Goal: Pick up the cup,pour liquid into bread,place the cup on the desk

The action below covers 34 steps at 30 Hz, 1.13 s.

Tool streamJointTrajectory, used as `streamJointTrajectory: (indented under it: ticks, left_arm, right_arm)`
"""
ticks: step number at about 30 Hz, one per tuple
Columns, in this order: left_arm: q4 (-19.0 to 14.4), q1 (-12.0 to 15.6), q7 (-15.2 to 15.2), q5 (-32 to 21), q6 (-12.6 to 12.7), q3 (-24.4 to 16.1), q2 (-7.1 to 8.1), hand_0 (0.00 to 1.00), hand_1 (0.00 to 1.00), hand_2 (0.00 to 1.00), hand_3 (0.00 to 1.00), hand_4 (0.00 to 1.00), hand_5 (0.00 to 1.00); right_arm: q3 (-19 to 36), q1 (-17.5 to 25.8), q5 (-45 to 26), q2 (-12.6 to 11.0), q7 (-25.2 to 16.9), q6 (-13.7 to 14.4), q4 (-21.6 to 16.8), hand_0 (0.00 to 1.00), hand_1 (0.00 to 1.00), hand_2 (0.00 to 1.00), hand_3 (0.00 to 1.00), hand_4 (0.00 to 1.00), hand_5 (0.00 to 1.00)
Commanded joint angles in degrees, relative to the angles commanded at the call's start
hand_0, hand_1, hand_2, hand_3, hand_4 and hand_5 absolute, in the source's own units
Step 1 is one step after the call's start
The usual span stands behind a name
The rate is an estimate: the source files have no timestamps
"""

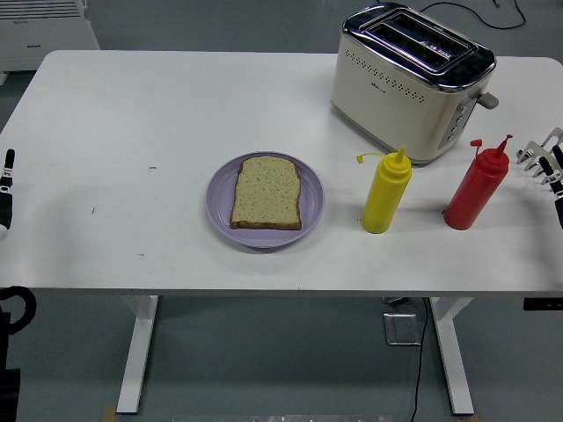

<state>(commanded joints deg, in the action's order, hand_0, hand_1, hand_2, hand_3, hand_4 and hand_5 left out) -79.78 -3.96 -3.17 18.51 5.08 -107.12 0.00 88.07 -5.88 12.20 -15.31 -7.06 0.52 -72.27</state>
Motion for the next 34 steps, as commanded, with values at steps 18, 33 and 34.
streamJointTrajectory:
  ticks: [18,33,34]
  left_arm:
    - [0.0,-0.1,0.7,1.1,-0.3,-0.4,0.00,0.789,0.744,0.733,0.684,0.560,0.998]
    - [-0.1,-0.2,2.0,2.3,-0.9,-0.5,0.00,0.788,0.743,0.734,0.685,0.560,0.998]
    - [-0.1,-0.2,2.0,2.3,-0.9,-0.5,0.00,0.788,0.743,0.734,0.685,0.560,0.998]
  right_arm:
    - [0.1,0.0,-0.2,0.1,0.2,0.3,0.0,0.761,0.695,0.716,0.749,0.641,0.604]
    - [0.0,-0.1,-0.2,0.1,0.3,0.4,0.1,0.761,0.694,0.716,0.748,0.638,0.600]
    - [0.0,-0.1,-0.2,0.2,0.3,0.4,0.1,0.761,0.694,0.716,0.748,0.638,0.600]
